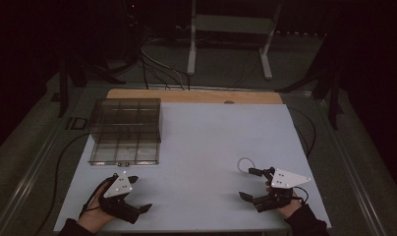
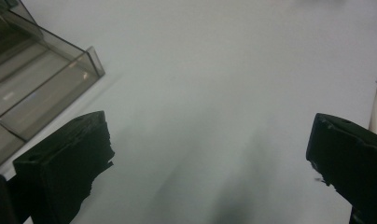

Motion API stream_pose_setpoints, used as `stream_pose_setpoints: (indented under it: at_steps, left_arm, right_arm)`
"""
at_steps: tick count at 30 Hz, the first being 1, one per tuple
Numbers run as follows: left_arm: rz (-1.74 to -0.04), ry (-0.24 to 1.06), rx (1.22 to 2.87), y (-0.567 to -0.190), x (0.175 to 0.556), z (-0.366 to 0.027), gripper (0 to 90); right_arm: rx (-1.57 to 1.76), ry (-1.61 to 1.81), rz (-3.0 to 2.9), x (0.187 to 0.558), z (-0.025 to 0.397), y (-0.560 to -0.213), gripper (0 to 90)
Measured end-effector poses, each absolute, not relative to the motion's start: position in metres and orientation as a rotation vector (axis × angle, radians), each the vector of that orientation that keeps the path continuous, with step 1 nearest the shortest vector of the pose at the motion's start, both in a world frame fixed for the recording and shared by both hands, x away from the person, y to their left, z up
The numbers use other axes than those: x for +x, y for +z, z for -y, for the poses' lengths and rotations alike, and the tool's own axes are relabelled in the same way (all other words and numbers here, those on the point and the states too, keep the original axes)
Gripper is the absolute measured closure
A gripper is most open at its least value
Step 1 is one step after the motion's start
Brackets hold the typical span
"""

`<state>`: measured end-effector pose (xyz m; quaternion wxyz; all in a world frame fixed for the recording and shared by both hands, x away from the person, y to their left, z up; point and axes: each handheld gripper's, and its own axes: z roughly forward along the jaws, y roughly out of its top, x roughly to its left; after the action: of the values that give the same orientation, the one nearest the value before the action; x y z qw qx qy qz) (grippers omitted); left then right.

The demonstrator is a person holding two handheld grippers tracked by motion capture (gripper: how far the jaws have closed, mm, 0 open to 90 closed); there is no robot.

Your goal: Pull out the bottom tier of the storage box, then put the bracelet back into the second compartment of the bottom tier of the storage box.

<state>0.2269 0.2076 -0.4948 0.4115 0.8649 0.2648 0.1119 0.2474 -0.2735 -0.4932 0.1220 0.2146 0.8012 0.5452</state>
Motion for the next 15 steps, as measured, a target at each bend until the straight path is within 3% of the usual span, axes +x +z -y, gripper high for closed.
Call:
stream_pose_setpoints:
  at_steps: [15]
  left_arm:
    - [-0.651,0.259,2.158,-0.4948,0.2262,-0.2082,0.2]
  right_arm:
    - [0.629,1.587,-2.341,0.2473,0.272,-0.4928,12.6]
